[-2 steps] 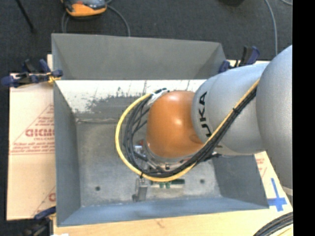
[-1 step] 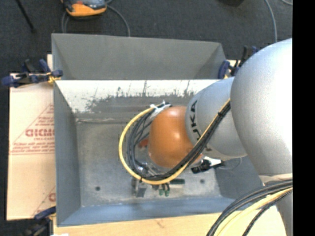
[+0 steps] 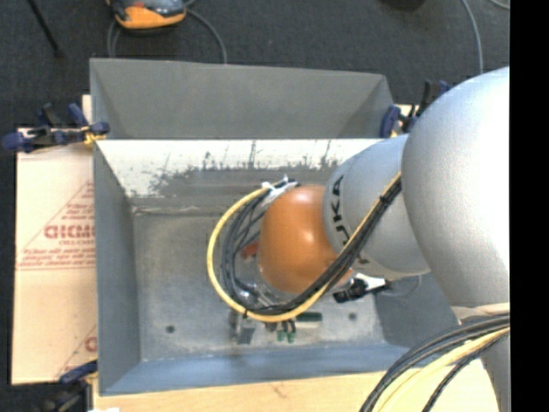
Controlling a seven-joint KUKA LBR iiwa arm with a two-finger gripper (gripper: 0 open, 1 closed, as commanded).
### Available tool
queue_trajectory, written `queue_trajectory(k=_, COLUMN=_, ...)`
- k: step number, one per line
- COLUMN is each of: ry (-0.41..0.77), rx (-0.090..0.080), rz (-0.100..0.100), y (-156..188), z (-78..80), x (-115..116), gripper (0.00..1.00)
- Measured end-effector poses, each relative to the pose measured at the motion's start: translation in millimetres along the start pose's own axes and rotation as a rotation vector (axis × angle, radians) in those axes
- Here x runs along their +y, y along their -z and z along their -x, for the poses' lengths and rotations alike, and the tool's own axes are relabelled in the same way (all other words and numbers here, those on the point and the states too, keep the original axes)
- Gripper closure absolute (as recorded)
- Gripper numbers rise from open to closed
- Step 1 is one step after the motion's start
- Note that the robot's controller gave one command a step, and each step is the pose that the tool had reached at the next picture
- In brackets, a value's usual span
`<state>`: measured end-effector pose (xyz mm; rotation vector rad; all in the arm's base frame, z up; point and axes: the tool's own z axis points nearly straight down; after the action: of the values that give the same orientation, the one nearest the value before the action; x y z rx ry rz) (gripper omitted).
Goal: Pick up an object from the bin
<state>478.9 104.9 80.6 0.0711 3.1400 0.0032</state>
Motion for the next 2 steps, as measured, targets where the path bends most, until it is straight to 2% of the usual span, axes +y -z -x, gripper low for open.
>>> queue_trajectory(k=1, ry=0.077, rx=0.005, rz=-0.004, y=35, z=2.9, x=-4, gripper=1.0)
queue_trajectory(k=2, ry=0.325, rx=-0.01, rz=-0.002, y=82, z=73.6, x=3, gripper=0.0)
